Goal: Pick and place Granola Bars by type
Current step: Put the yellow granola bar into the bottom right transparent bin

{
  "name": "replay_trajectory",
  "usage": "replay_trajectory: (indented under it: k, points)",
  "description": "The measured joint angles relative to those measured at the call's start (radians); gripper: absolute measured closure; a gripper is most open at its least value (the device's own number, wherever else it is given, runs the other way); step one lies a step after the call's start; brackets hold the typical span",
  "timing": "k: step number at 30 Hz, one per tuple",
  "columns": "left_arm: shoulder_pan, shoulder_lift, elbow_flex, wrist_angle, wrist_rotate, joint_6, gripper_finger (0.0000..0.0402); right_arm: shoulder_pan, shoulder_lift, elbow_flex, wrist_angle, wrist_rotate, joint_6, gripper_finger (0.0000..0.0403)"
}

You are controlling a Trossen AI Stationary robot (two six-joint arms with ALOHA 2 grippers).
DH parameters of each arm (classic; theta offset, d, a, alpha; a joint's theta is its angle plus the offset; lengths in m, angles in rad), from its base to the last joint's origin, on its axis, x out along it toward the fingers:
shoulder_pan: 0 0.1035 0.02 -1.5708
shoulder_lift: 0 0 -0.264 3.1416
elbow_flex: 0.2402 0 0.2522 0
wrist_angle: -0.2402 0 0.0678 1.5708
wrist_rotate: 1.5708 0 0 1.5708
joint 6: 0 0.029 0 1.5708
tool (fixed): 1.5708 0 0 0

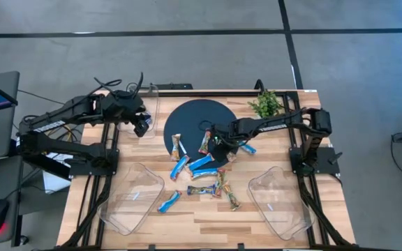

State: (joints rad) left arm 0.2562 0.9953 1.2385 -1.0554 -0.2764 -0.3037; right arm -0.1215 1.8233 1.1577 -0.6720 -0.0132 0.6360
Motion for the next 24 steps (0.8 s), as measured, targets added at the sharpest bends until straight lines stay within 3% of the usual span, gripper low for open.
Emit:
replay_trajectory:
  k: [7,17,24]
  points:
    - [0.0,0.013,0.0,0.001,-0.001,-0.007,0.0238,0.0,0.0,-0.001,0.0,0.016,-0.008,0.0292]
    - [-0.001,0.021,-0.001,0.0,-0.005,-0.008,0.0238,0.001,-0.001,-0.001,0.002,0.018,-0.019,0.0394]
    - [-0.002,0.022,0.0,0.0,-0.01,-0.008,0.0238,0.001,-0.001,-0.001,0.003,0.018,-0.026,0.0399]
